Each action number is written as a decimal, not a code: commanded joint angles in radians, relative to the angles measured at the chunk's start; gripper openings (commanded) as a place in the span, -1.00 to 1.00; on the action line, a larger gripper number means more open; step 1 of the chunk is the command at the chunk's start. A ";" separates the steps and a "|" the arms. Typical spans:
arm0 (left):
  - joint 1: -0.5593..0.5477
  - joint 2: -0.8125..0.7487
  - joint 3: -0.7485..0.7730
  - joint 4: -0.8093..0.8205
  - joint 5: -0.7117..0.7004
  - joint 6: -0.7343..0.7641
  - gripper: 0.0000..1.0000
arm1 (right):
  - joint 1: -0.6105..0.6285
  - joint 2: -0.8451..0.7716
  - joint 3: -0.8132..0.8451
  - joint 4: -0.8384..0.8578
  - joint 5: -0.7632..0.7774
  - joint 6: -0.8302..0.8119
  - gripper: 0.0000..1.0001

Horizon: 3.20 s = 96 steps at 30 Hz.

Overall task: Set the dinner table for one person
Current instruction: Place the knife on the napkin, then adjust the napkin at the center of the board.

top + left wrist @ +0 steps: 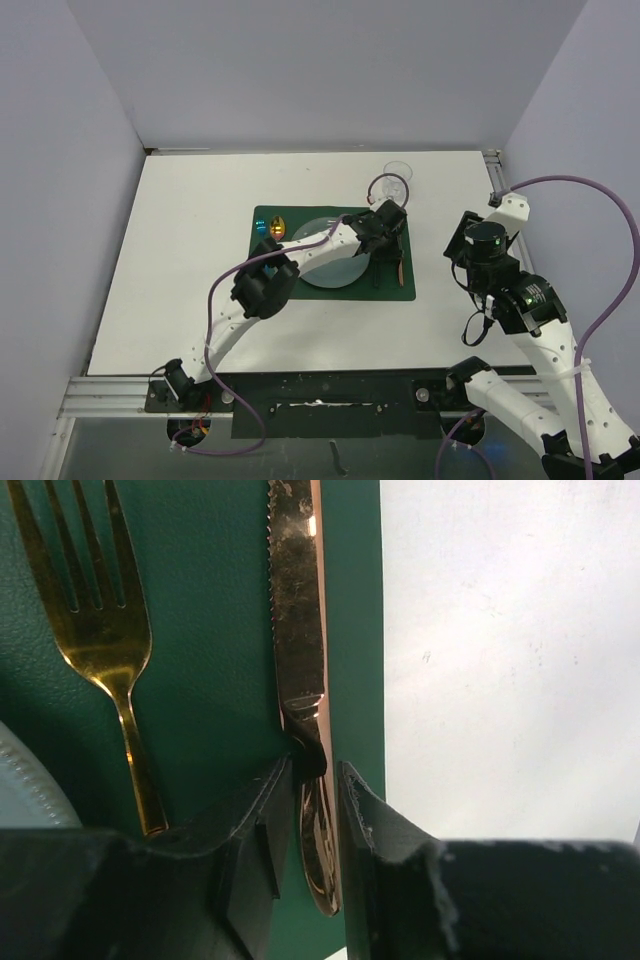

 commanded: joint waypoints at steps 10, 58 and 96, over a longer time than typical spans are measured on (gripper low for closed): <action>0.004 -0.346 -0.030 -0.046 -0.185 0.144 -0.53 | -0.004 0.047 -0.028 0.088 -0.019 0.013 -0.06; 0.642 -1.141 -1.295 0.144 -0.083 0.155 -0.39 | -0.014 0.361 -0.152 0.328 -0.199 0.061 -0.07; 0.615 -0.995 -1.423 0.254 -0.013 0.139 -0.53 | -0.018 0.554 -0.298 0.451 -0.278 0.161 -0.07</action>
